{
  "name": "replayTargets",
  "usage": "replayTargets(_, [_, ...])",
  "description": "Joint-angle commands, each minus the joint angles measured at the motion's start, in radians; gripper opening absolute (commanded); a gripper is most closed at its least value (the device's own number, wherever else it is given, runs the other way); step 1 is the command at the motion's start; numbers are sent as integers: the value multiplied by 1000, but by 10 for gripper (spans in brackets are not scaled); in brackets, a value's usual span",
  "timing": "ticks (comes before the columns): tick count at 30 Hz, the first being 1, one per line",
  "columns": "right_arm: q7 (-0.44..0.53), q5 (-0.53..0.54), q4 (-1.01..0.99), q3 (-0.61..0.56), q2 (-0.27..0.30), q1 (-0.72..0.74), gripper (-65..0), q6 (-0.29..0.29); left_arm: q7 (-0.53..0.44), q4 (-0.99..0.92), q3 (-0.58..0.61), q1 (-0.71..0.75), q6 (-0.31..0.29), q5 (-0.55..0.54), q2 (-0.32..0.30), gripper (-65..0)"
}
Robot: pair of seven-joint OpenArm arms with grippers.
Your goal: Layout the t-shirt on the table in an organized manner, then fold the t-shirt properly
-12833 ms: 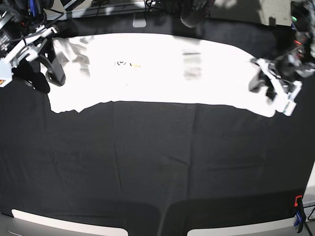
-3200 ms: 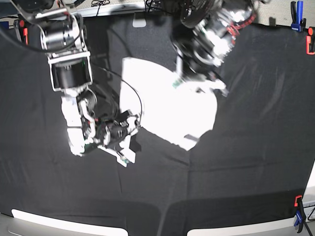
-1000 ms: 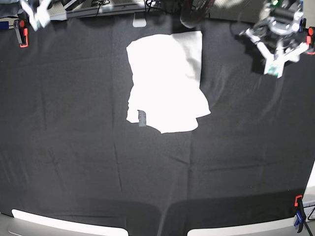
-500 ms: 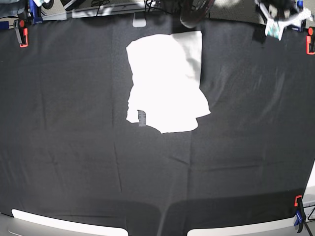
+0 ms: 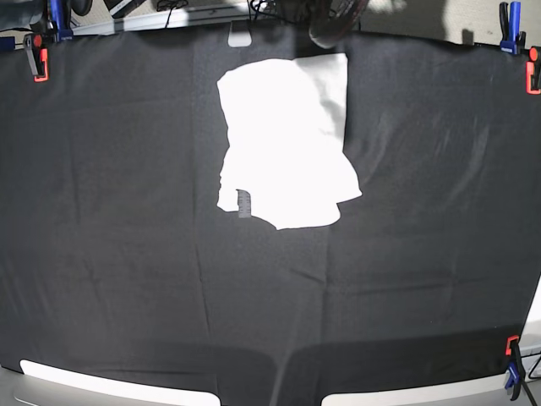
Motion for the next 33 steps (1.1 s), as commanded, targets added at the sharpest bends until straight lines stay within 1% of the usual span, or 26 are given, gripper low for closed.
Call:
replayTargets(1, [33, -21, -47, -27, 6, 35, -408, 6, -40, -70, -3, -37, -8, -16, 6, -384])
replayTargets(3, [118, -74, -179, -98, 7, 126, -408, 6, -109, -269, -3, -140, -32, -66, 31, -384])
replayTargets(5, [218, -126, -312, -167, 8, 211, -408, 6, -165, -478, -3, -245, -92, -95, 48, -384])
replayTargets(7, [328, -200, -444, -239, 16, 291, -408, 6, -202, -676, -3, -347, -152, -117, 63, -384])
replayTargets(9, [452, -243, -578, -314, 21, 365, -408, 6, -229, -838, -3, -434, -188, -139, 77, -384])
replayTargets(11, [546, -308, -707, -382, 20, 435, -408, 6, -237, -944, -3, -499, -208, -137, 90, -384])
replayTargets(14, [640, -400, -871, -476, 20, 518, -408, 6, -234, -993, -3, -550, -212, -137, 103, -384])
replayTargets(15, [665, -422, -912, -501, 21, 540, -408, -19, -231, -990, -3, -555, -212, -137, 105, -384])
replayTargets(17, [688, -431, -970, -538, 21, 576, -408, -82, -225, -977, -4, -560, -212, -138, 111, -384])
replayTargets(18, [691, -428, -982, -551, 21, 589, -408, -96, -225, -966, -4, -560, -212, -137, 116, -384])
replayTargets(25, [692, -428, -967, -565, 21, 607, -408, -98, -228, -918, -4, -560, -212, -137, 176, -384])
replayTargets(29, [698, -422, -967, -565, 21, 607, -408, -97, -253, -918, -4, -558, -212, -101, 200, -384])
replayTargets(33, [698, -339, -967, -565, 20, 607, -408, -97, -255, -918, -4, -558, -212, -100, 199, -384])
